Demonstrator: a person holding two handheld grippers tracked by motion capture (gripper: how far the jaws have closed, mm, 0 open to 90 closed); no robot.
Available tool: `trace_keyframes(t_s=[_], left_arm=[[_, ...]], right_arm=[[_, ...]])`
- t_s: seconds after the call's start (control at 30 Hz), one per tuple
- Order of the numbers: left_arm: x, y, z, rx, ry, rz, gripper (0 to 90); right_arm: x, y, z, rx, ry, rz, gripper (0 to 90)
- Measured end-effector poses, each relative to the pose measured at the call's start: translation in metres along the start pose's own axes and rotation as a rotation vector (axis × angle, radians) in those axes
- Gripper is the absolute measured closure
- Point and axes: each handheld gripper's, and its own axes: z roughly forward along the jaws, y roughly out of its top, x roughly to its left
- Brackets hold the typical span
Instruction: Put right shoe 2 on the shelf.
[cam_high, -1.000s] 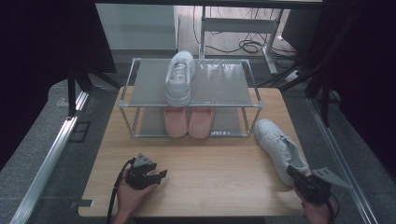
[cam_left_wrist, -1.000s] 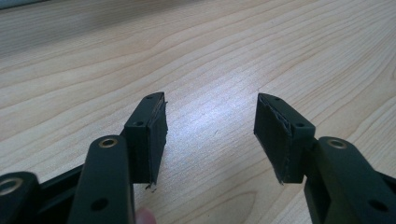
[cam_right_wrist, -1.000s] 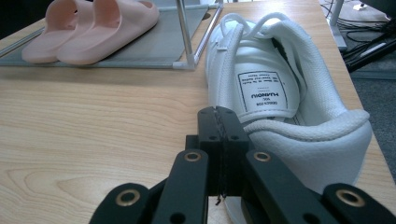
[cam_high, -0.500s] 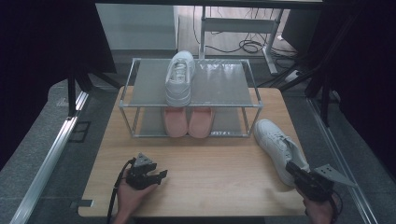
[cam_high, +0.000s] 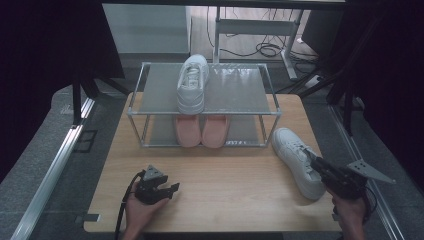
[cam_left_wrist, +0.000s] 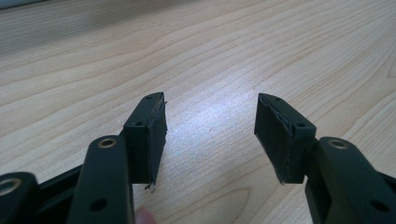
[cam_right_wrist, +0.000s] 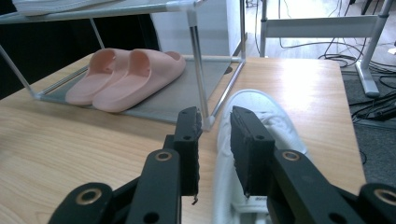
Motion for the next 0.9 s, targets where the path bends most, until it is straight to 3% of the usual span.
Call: trace_keyframes(t_s=[0.3,0.9], left_arm=[[0.0,0.001,0.001,0.002,0.001,-0.003,44.6],[0.001,0.001,-0.003,-0.01,0.004,-0.005,44.6]], right_arm=[[-0.017,0.008,0.011,0.044,0.001,-0.009,67.5],[-0.05,-0.006,0.034,0.14,-0.045,0.023,62.2]])
